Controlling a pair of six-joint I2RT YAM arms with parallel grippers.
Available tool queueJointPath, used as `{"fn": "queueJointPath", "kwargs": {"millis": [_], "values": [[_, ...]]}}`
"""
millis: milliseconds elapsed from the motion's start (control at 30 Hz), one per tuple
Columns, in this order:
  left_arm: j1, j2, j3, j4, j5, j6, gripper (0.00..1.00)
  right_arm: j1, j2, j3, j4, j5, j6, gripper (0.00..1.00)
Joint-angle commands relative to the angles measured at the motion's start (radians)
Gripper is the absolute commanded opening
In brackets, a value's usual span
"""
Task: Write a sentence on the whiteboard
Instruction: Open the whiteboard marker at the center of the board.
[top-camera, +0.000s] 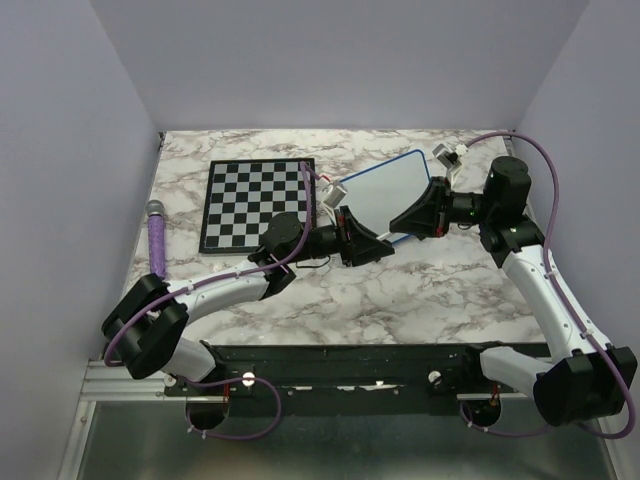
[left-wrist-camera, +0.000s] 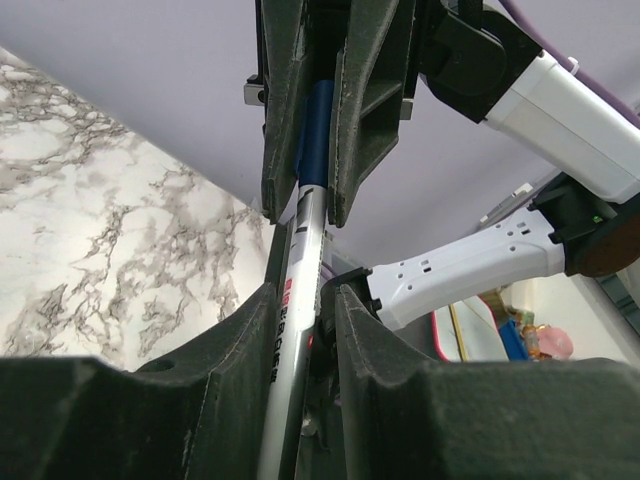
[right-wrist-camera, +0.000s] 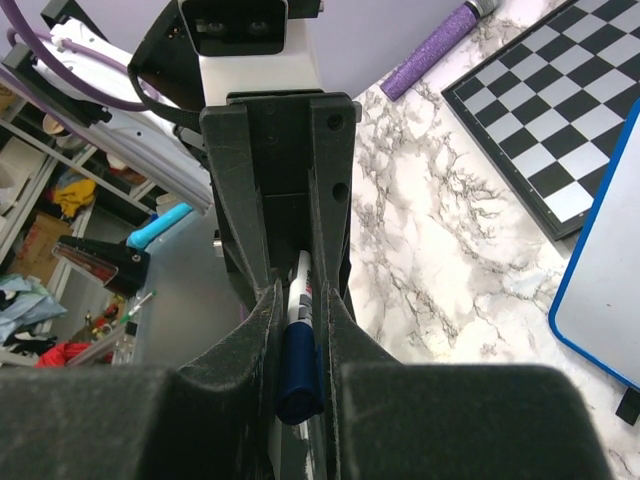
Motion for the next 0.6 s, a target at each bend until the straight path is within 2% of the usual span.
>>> {"fn": "queueJointPath", "kwargs": {"millis": [0, 567], "values": [[0.005, -0.028, 0.035, -0.003, 0.037, 0.018, 0.37, 0.008, 0.010, 0.021, -0.045, 0.009, -0.036, 0.01], [0.028, -0.029, 0.022, 0.018, 0.083, -0.011, 0.34, 0.008, 0.021, 0.030, -0.058, 0.008, -0.050, 0.01]]}}
